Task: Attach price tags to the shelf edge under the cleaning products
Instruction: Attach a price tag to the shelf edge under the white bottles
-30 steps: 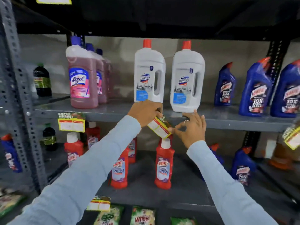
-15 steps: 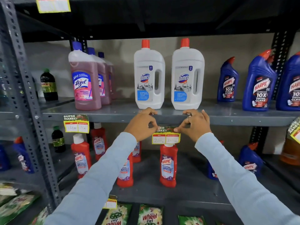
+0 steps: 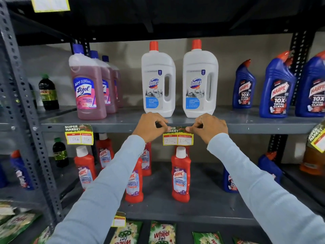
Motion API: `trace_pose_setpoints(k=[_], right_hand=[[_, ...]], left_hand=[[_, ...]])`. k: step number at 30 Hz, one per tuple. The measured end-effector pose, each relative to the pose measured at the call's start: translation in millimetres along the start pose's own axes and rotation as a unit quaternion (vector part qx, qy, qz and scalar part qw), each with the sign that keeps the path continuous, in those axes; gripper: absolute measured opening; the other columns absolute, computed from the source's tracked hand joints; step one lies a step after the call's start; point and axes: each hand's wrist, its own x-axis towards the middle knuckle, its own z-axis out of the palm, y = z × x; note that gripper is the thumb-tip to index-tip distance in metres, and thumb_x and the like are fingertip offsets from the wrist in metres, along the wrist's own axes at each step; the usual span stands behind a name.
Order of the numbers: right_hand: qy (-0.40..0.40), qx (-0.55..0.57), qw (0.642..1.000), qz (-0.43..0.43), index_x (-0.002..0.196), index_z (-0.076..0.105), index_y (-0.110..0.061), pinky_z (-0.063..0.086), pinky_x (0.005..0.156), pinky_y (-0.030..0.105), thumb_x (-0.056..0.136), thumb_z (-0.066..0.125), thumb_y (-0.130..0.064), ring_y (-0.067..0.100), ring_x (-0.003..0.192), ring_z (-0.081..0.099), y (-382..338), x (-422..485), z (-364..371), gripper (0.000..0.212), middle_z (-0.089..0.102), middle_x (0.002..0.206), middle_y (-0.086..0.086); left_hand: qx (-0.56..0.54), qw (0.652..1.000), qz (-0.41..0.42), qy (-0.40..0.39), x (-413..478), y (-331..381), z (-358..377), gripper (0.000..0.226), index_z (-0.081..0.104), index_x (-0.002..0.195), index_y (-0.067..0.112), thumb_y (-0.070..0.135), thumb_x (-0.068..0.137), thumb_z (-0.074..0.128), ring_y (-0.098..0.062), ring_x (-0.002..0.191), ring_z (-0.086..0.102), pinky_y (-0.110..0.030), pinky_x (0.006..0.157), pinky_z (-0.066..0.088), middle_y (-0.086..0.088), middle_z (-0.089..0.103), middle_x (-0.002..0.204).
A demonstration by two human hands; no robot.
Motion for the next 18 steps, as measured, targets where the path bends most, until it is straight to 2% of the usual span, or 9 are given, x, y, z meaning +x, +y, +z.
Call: trace_pose_setpoints(k=[2,4,10,13,15,18], right_hand=[[-0.001,-0.007,1.0,0.006,0.075,0.065,-0.025,0.05,0.088,0.043,0.074,0.063,-0.053,0.02,0.08,0.061,-0.4,-0.1,0.2,0.028,0.067,0.084,-0.001],[0.004,-0.012,1.0,0.008,0.077,0.065,-0.025,0.048,0.087,0.041,0.075,0.063,-0.053,0.02,0.079,0.06,-0.6,-0.8,0.8,0.028,0.067,0.083,-0.001],[0.025,-0.025,0.999,0.004,0.074,0.06,-0.025,0.043,0.09,0.041,0.077,0.061,-0.053,0.019,0.081,0.059,-2.9,-0.9,2.6,0.028,0.063,0.082,-0.002],[0.044,-0.037,0.998,-0.003,0.071,0.058,-0.026,0.042,0.09,0.041,0.076,0.059,-0.055,0.017,0.082,0.056,-0.8,-0.3,5.7,0.03,0.06,0.08,-0.004],[0.056,-0.041,0.998,-0.004,0.068,0.057,-0.025,0.042,0.09,0.041,0.075,0.058,-0.059,0.016,0.08,0.056,1.2,-1.0,7.4,0.034,0.061,0.08,-0.004],[0.068,-0.017,0.997,0.009,0.074,0.055,-0.025,0.041,0.09,0.04,0.071,0.06,-0.063,0.015,0.078,0.053,4.0,-0.4,7.4,0.038,0.064,0.083,-0.002]], left_hand=[[0.0,1.0,-0.004,-0.003,1.4,0.9,0.3,0.012,0.076,0.085,0.013,0.021,0.077,0.074,-0.014,0.091,0.061,-0.02,0.074,0.046,-0.003,0.072,0.104],[0.002,1.0,-0.004,-0.002,1.7,1.2,0.7,0.011,0.076,0.085,0.014,0.021,0.078,0.074,-0.014,0.089,0.061,-0.019,0.073,0.045,-0.002,0.072,0.102],[-0.007,1.0,-0.004,0.001,3.1,4.2,0.0,0.01,0.075,0.081,0.012,0.021,0.076,0.075,-0.015,0.087,0.062,-0.025,0.077,0.05,-0.004,0.072,0.099],[-0.04,0.999,-0.017,0.025,4.0,3.4,0.8,0.014,0.065,0.072,0.017,0.02,0.072,0.079,-0.017,0.086,0.064,-0.031,0.08,0.055,-0.004,0.071,0.092],[-0.065,0.997,-0.025,0.033,4.0,1.9,0.8,0.025,0.058,0.081,0.017,0.021,0.07,0.081,-0.016,0.086,0.064,-0.027,0.076,0.052,-0.001,0.068,0.094],[-0.068,0.997,-0.027,0.025,2.2,0.9,1.2,0.033,0.063,0.101,0.017,0.02,0.073,0.079,-0.012,0.092,0.059,-0.026,0.081,0.047,0.002,0.064,0.104]])
